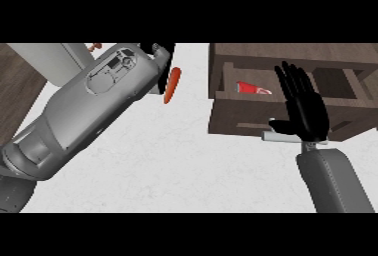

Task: Pick up the can, place it into the drawer and close the drawer

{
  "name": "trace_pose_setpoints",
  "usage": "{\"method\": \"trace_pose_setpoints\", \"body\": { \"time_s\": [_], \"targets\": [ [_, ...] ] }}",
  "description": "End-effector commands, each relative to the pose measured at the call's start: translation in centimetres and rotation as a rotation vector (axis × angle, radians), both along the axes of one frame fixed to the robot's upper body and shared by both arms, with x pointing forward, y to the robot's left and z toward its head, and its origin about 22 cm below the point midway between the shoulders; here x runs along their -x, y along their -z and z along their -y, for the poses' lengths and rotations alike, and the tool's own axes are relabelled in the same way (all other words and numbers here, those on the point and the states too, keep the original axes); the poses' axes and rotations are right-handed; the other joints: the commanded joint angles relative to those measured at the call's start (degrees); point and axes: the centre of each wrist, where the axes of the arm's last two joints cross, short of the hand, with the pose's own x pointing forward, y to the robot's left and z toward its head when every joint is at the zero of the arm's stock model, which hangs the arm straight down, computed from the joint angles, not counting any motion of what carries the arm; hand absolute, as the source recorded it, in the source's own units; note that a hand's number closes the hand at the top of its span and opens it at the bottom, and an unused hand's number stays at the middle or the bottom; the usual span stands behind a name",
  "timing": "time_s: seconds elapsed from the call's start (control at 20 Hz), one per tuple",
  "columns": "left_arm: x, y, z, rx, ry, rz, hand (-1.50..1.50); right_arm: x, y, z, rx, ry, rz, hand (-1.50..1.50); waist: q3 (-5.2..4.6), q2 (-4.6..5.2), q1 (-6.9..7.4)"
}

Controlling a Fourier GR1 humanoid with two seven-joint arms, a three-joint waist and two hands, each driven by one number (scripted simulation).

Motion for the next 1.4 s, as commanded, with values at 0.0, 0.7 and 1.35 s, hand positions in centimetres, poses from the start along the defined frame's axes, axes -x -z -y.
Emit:
{"method": "trace_pose_setpoints", "body": {
  "time_s": [0.0,0.7,1.35],
  "targets": [
    [0.0,-0.4,-2.6,-0.018,-0.011,-0.009,-1.5,-0.7,3.6,-0.6,0.003,0.037,-0.082,-1.5,1.54,1.54,0.76],
    [2.7,0.9,-5.3,-0.01,0.001,-0.06,-1.5,-7.3,0.8,-0.2,-0.012,0.11,0.054,-1.5,1.62,2.06,1.41],
    [5.4,4.0,-7.5,-0.015,0.024,-0.053,-1.5,-11.8,-4.3,-3.3,0.004,0.137,0.105,-1.5,1.58,3.03,2.66]
  ]
}}
